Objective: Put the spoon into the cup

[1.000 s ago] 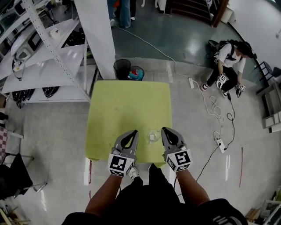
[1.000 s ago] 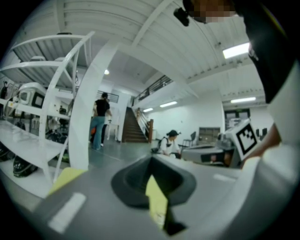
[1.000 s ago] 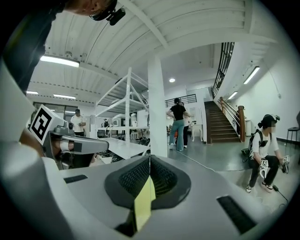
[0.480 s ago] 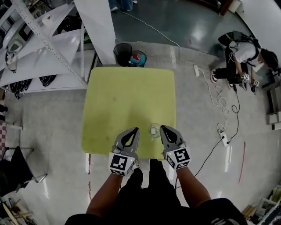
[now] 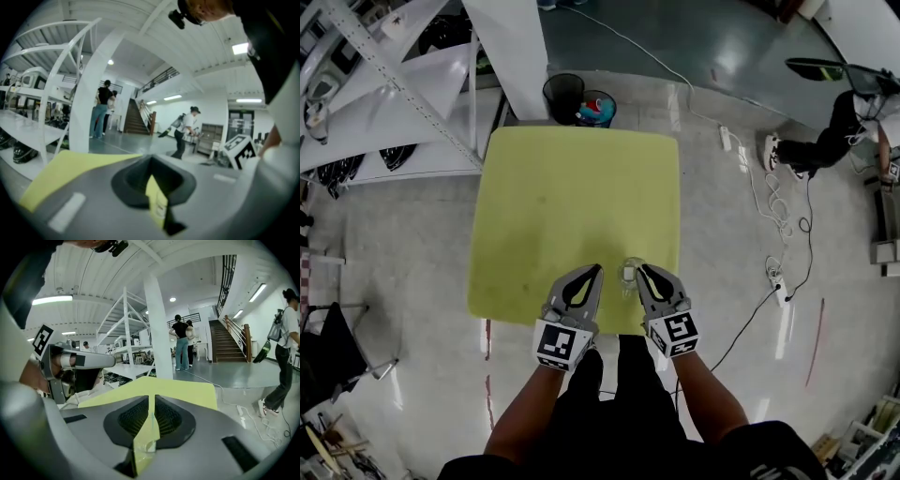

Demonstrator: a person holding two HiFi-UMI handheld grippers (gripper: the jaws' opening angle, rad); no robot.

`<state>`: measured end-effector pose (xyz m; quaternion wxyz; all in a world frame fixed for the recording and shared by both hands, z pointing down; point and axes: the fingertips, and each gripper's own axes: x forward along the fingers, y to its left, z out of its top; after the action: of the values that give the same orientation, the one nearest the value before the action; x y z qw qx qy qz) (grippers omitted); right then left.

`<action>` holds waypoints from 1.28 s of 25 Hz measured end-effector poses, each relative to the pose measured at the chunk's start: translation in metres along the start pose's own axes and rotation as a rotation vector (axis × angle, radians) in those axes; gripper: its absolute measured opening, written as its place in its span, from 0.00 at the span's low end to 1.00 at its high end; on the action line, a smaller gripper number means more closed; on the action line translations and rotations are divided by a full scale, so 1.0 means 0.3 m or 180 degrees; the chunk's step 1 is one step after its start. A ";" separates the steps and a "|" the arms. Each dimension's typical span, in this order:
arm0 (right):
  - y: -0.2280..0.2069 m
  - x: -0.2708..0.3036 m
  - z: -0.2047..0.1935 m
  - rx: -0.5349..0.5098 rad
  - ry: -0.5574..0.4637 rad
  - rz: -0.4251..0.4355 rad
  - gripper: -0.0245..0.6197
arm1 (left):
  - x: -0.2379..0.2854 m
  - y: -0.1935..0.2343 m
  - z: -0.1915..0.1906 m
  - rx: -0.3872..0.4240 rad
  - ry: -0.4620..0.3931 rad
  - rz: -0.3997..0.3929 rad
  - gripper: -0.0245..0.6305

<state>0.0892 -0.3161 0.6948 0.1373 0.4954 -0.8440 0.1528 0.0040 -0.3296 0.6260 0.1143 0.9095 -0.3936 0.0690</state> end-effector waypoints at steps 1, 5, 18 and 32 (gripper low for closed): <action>-0.004 0.004 -0.006 0.0007 0.0008 -0.0027 0.05 | 0.000 0.002 0.000 -0.0008 -0.0004 0.0008 0.04; -0.013 0.010 -0.009 0.0070 0.0003 -0.0107 0.05 | 0.003 0.008 0.002 -0.0021 -0.0029 0.0041 0.04; 0.024 -0.063 0.194 -0.0139 -0.0415 -0.0242 0.07 | -0.048 -0.041 0.105 0.0071 -0.0168 -0.0070 0.04; 0.196 -0.167 0.510 -0.0294 -0.0902 -0.0266 0.05 | -0.170 -0.017 0.312 0.0350 -0.0422 -0.0046 0.04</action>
<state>0.0488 -0.3095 0.5285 0.0457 0.5399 -0.8397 0.0365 -0.0235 -0.3151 0.5239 0.0384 0.9198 -0.3894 0.0294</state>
